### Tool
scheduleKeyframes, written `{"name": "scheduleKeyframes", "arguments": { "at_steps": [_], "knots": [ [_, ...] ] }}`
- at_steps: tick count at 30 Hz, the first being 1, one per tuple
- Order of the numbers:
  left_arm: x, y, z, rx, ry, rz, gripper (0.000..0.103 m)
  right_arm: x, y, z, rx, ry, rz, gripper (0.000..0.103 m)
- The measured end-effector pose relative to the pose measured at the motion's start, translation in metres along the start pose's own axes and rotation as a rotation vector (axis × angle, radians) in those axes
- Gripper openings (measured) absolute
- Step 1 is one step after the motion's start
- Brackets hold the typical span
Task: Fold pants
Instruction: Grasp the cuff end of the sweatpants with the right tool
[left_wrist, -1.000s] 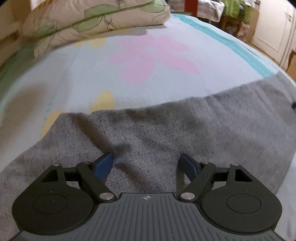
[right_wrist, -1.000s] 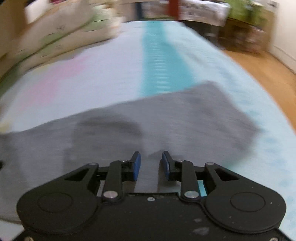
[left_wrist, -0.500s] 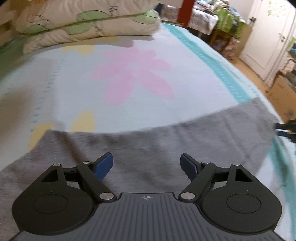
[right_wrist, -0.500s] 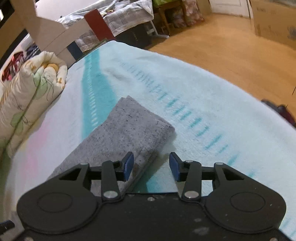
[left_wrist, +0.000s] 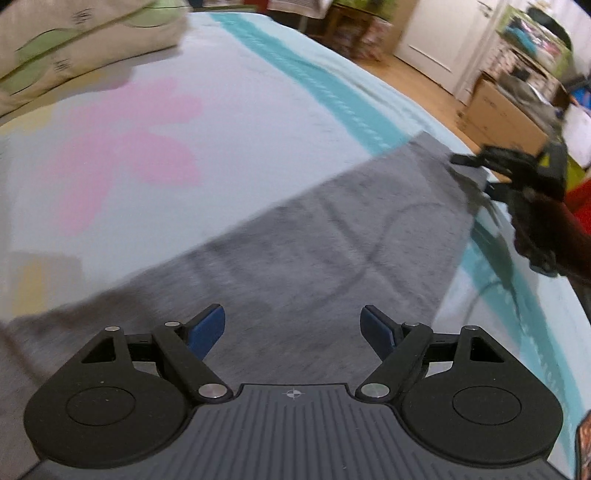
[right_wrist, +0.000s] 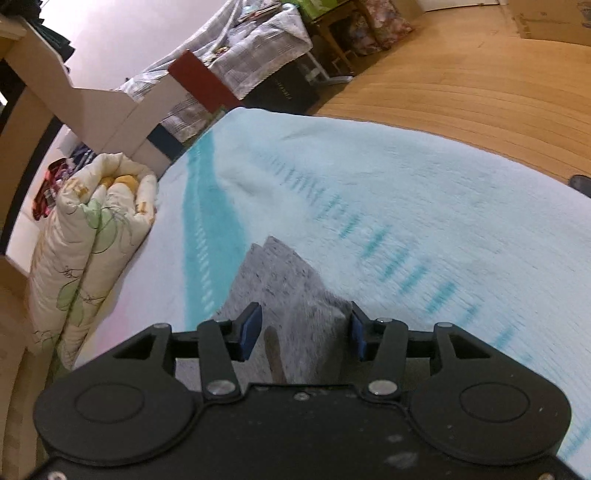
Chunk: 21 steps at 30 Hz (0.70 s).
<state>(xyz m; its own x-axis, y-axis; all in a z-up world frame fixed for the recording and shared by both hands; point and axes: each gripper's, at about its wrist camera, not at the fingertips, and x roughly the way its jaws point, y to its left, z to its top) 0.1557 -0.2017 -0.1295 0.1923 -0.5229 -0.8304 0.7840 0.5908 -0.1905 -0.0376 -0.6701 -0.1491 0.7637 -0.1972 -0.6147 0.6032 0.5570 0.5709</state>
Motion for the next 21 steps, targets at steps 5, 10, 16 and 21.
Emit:
{"name": "scheduleKeyframes", "arguments": {
  "at_steps": [5,10,16,21],
  "knots": [
    [0.032,-0.020,0.011,0.004,-0.007,-0.025,0.080,0.010,0.016,0.008,-0.138,0.064,-0.010,0.047],
    [0.057,-0.025,0.022,-0.004,0.010,-0.002,0.080,-0.001,0.040,0.005,-0.287,0.063,-0.013,0.013],
    [0.066,-0.020,0.038,-0.002,-0.011,0.098,0.080,-0.020,0.073,0.005,-0.353,0.036,0.057,0.013],
    [0.086,-0.017,0.048,0.059,0.008,0.193,0.084,-0.030,0.095,0.006,-0.375,0.040,0.103,0.014]
  ]
}}
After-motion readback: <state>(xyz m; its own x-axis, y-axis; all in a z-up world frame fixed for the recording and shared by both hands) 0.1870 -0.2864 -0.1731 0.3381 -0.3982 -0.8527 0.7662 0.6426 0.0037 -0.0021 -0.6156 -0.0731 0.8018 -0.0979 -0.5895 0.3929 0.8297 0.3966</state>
